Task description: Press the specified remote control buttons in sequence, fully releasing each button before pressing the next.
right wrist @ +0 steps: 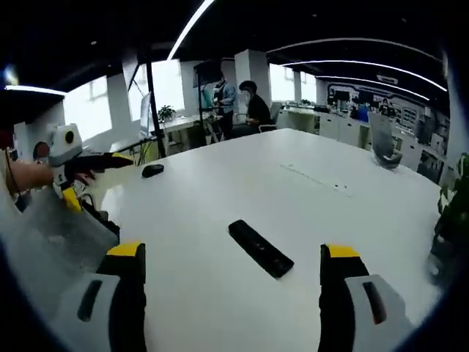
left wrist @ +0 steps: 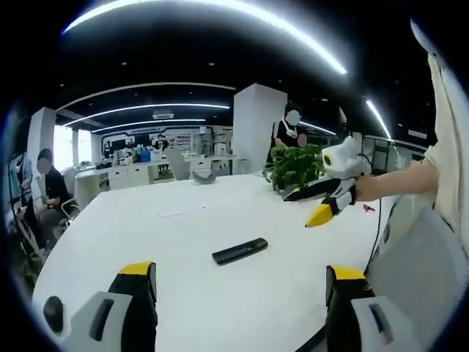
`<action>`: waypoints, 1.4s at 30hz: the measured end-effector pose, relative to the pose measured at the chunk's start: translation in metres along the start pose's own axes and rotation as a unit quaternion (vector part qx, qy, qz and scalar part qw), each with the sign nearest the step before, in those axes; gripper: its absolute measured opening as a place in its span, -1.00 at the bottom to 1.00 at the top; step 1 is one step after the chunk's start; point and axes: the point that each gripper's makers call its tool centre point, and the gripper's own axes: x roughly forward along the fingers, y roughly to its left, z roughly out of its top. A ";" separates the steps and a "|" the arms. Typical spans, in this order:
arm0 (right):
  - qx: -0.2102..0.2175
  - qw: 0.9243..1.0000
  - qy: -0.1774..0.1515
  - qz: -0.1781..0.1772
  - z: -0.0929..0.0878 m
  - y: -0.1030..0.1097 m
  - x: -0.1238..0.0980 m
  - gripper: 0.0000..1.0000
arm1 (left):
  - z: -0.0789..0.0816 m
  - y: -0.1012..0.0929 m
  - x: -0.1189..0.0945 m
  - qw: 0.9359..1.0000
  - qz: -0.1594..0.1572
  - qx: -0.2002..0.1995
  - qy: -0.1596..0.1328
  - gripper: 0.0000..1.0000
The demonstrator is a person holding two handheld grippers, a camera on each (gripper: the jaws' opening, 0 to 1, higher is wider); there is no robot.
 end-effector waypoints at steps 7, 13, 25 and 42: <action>0.010 0.998 -0.024 -0.057 -0.004 0.015 -0.067 1.00 | 0.001 0.005 -0.001 1.000 0.015 0.004 -0.004 1.00; 0.027 0.992 -0.026 -0.119 -0.024 0.027 -0.114 1.00 | 0.005 0.006 -0.003 1.000 0.021 0.012 -0.013 1.00; 0.042 0.971 0.004 -0.236 -0.053 0.023 -0.130 1.00 | -0.010 0.002 -0.004 0.999 0.014 0.041 0.021 1.00; 0.030 0.972 0.050 -0.227 -0.072 0.032 -0.126 1.00 | -0.035 -0.033 -0.004 0.991 -0.076 0.083 0.067 1.00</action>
